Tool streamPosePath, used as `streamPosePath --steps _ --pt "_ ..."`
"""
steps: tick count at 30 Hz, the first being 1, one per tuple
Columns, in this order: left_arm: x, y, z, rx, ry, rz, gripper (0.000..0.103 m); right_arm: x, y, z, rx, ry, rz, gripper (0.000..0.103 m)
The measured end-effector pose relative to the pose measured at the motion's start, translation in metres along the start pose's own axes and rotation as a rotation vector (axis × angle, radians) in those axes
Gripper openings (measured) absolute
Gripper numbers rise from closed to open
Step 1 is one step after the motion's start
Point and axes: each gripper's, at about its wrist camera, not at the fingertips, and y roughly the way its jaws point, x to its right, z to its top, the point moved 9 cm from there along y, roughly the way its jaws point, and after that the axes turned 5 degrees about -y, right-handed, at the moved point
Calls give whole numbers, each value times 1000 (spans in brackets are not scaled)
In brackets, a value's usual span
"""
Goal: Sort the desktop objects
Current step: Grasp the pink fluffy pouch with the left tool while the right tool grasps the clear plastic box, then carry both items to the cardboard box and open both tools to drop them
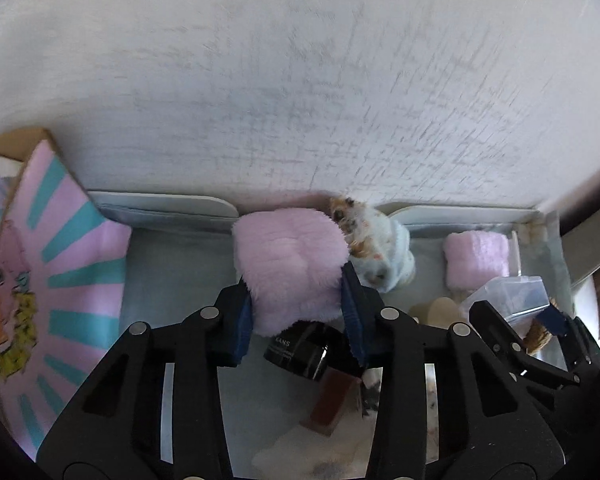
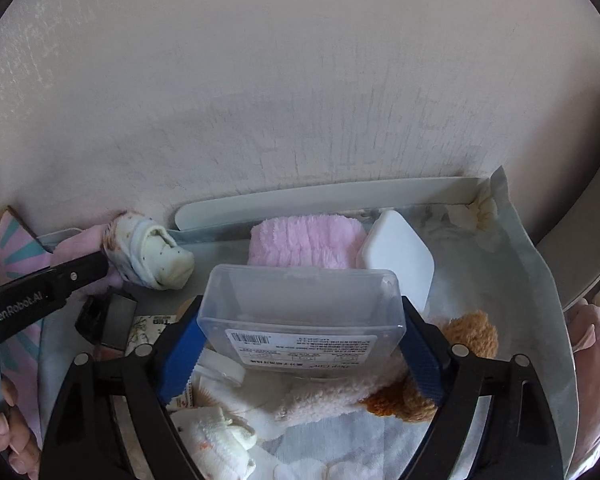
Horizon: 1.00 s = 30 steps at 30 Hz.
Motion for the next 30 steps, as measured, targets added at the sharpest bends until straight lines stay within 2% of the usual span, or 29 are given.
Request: streamPosePath --steps 7,8,11,12,14,17,20,25,30 --pt "15 -20 4 18 -5 0 35 0 -18 21 22 -10 15 86" --pt "0 -21 -1 22 -6 -2 35 0 -22 24 24 -15 17 86" --pt "6 -37 -13 34 -3 -8 35 -1 -34 35 32 -28 28 86" --pt "-8 -34 -14 39 2 -8 35 -1 -38 36 34 -31 30 86" --pt "-11 -52 -16 42 9 -10 35 -4 -47 39 41 -41 35 86" --pt "-15 -76 -18 43 10 -12 35 -20 -81 31 48 -67 54 86" --pt "-13 -97 -20 42 16 -20 35 -31 -105 5 51 -114 87 86" --pt "-24 -126 -23 59 6 18 35 -50 -121 8 30 -170 144 86" --pt "-60 -172 -25 85 -38 44 35 -87 -140 17 36 -259 201 86"
